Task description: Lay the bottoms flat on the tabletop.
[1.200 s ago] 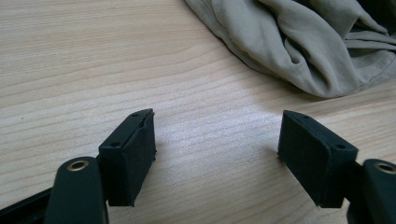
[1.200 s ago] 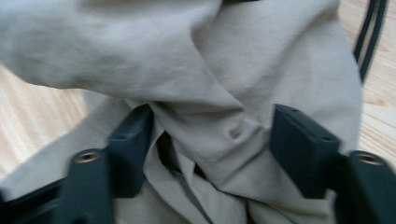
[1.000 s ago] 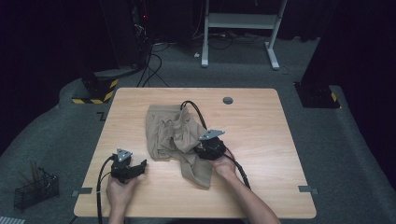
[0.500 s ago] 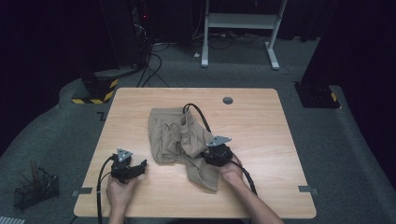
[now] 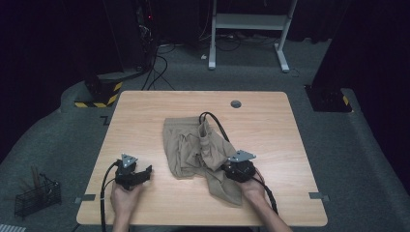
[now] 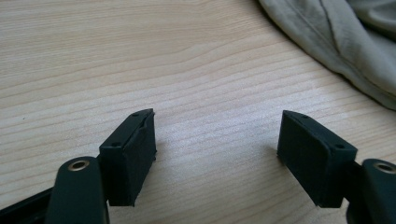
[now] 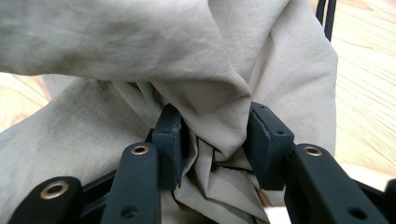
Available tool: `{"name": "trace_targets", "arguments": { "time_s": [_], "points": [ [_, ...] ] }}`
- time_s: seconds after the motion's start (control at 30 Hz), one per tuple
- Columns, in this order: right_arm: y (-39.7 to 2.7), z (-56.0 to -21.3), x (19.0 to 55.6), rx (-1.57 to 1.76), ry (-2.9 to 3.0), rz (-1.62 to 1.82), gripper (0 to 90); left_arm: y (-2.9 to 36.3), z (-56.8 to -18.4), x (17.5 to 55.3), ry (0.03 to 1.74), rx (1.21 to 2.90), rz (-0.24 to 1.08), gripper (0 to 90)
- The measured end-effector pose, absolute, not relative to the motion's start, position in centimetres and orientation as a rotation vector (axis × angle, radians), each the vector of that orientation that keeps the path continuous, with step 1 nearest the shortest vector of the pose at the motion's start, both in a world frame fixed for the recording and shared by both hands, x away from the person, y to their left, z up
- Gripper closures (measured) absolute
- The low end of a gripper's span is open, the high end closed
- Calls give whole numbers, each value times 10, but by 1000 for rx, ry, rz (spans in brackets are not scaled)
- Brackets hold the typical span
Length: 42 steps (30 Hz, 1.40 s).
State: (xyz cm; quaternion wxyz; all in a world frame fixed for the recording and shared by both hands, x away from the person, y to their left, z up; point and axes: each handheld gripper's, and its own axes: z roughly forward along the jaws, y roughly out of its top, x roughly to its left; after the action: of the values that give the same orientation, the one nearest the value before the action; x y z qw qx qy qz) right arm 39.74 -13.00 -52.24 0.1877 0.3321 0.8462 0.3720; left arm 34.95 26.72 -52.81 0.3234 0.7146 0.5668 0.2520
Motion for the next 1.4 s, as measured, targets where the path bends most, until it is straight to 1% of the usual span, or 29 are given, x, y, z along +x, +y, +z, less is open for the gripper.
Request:
{"name": "trace_targets", "arguments": {
  "time_s": [0.27,0.5,0.6,0.7,0.77,0.83,0.87,0.9,1.07,1.27,1.4],
  "points": [
    [-148,-523,384,944,2349,1010,594,264,-528,349,1487,1880,662,274],
    [-161,-523,379,979,2325,1000,587,252,-528,353,1468,1895,648,233],
    [-160,-523,380,992,2326,1009,564,246,-528,358,1465,1886,637,239],
    [-159,-523,382,1003,2327,1013,547,236,-528,367,1447,1909,673,261],
    [-158,-522,383,1003,2326,1012,541,232,-527,374,1450,1915,672,269],
    [-156,-523,384,1000,2326,1007,534,227,-526,381,1457,1911,636,296],
    [-156,-523,384,1000,2326,1006,532,225,-525,383,1452,1894,615,295],
    [-155,-523,384,998,2326,1005,531,222,-523,387,1445,1890,566,302],
    [-155,-523,383,995,2328,1001,522,204,-513,391,1372,1876,529,290],
    [-153,-523,383,988,2335,1005,521,168,-499,400,1266,1942,501,266],
    [-151,-523,383,978,2340,1004,519,151,-495,407,1232,1937,475,266]
  ]
}}
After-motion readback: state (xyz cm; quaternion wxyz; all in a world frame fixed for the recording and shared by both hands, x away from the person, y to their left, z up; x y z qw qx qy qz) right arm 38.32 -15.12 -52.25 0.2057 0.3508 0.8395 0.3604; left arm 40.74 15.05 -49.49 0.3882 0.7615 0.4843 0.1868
